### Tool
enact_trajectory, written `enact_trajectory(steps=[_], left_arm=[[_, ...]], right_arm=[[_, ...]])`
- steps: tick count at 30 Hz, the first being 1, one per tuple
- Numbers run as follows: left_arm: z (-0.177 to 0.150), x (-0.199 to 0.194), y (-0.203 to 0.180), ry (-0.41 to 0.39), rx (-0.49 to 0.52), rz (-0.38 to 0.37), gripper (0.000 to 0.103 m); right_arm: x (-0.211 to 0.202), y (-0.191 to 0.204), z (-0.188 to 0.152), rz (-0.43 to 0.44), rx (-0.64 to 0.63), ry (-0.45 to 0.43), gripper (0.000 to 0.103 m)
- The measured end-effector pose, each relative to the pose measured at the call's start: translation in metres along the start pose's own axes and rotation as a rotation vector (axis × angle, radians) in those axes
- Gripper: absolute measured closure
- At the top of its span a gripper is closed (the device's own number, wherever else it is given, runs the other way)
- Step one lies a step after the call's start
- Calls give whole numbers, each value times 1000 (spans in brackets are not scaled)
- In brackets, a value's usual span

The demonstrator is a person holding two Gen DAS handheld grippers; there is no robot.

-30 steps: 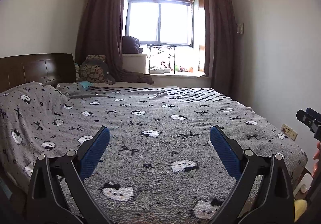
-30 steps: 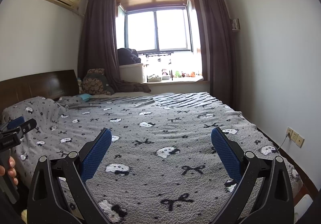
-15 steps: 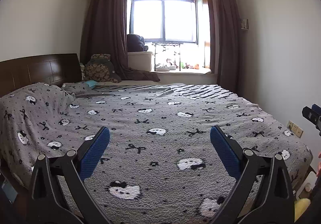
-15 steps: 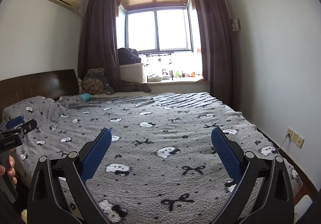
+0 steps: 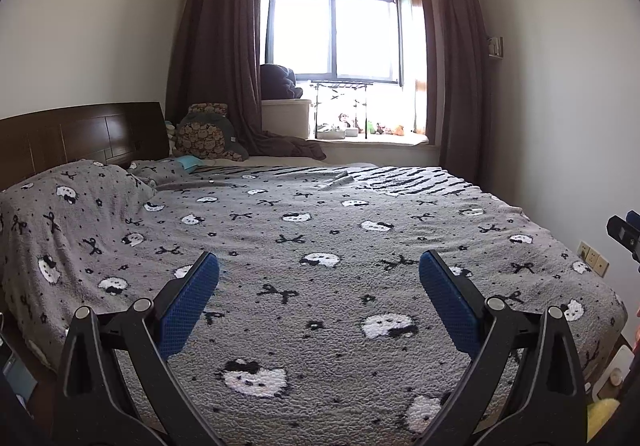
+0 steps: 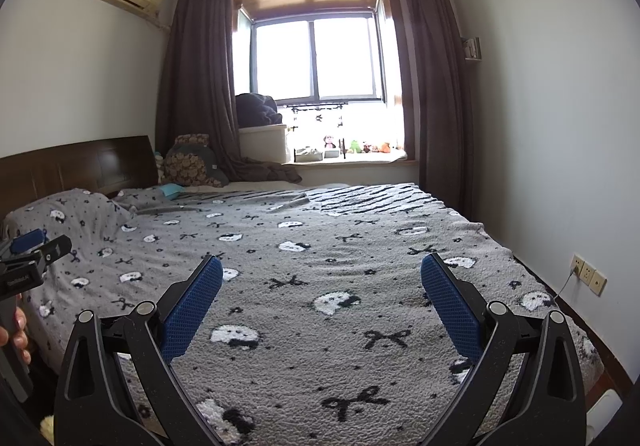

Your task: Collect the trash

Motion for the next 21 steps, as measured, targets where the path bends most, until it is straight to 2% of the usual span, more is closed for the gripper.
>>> enact_trajectory(steps=[9, 13, 21], left_arm=[[-13, 66, 17, 65, -11, 73, 8], [-24, 110, 33, 110, -12, 130, 8], [-52, 194, 73, 212, -31, 228, 8]], right_arm=[[49, -36, -13, -74, 30, 95, 3], [97, -73, -28, -96, 70, 171, 3], [154, -140, -59, -206, 121, 243, 3]])
Point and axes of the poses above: each gripper's, at about its wrist camera, not at the fingertips, and x roughly the way its jaws point, y to its left, z to its top, the point moved 7 cm from there along x, roughly the way its jaws point, and after that the axes turned 11 degrees about z, right-handed, at the moved point
